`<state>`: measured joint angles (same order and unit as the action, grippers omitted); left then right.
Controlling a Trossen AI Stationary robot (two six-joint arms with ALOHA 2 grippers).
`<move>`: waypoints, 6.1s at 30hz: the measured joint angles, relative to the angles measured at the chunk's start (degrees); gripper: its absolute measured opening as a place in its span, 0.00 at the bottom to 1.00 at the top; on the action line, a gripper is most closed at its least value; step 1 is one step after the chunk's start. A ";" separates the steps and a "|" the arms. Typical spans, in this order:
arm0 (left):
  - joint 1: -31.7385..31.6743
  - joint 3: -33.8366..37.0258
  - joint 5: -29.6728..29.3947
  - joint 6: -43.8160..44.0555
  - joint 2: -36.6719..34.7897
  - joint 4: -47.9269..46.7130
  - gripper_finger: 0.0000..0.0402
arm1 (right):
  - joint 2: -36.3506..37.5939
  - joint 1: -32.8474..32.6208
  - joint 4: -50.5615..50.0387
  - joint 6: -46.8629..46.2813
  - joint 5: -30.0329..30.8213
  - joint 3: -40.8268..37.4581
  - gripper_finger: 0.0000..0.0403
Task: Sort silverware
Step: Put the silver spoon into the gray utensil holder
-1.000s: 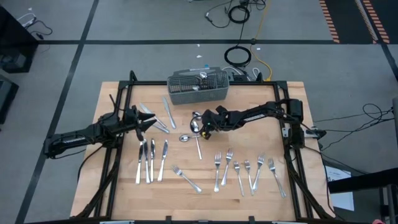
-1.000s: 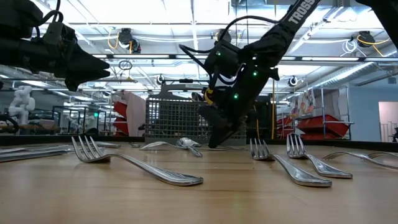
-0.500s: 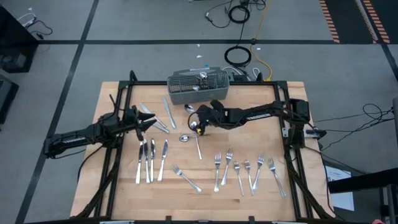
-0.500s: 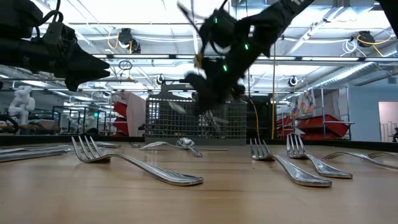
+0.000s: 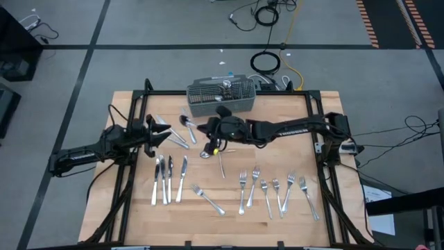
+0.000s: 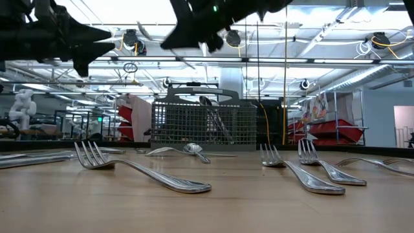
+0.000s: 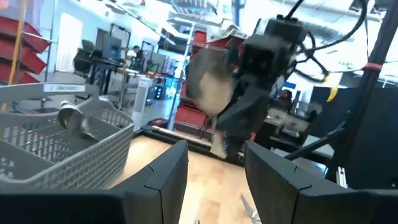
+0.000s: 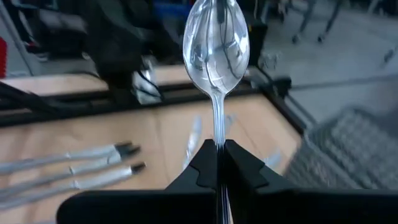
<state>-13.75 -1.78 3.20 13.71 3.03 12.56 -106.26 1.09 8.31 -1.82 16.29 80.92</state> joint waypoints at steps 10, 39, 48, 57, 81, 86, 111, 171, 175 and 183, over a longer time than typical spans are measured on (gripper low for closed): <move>0.01 -0.09 -1.25 -2.93 7.20 13.09 0.41 | -0.02 -1.95 5.14 4.84 -2.60 3.79 0.00; 4.89 -16.00 5.83 -12.78 41.88 28.76 0.41 | -0.02 -1.95 5.29 6.13 -4.58 3.79 0.00; 4.89 -16.02 8.42 -11.00 43.33 33.43 0.41 | -0.04 -1.98 6.95 7.10 -4.59 3.74 0.00; 4.90 -16.04 8.50 -11.03 49.07 40.06 0.39 | -0.04 -1.95 7.33 7.03 -4.52 3.68 0.00; 4.82 -17.93 2.97 -12.78 48.04 40.32 0.05 | 0.09 -1.81 0.93 8.69 -2.92 3.92 0.13; 4.73 -19.48 2.46 -14.60 48.13 39.52 0.05 | 0.11 -1.93 -5.06 7.47 1.72 3.96 0.20; -12.23 -34.57 4.07 -26.70 66.38 37.28 0.05 | -0.11 -8.04 -43.15 -10.90 3.00 3.65 0.23; -22.54 -58.97 15.61 -26.14 106.57 24.93 0.48 | -0.02 -23.26 -49.87 -27.96 9.40 3.76 0.23; -22.54 -58.97 13.28 -26.08 106.57 25.61 0.61 | -0.02 -23.29 -49.82 -27.96 9.40 3.76 0.23; -22.47 -58.97 14.41 -21.87 97.14 23.58 0.72 | -0.02 -23.29 -50.67 -28.80 12.26 3.76 0.23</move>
<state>-36.22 -60.75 17.61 -8.16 100.17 36.14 -106.28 -22.20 -42.36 -30.61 28.55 84.68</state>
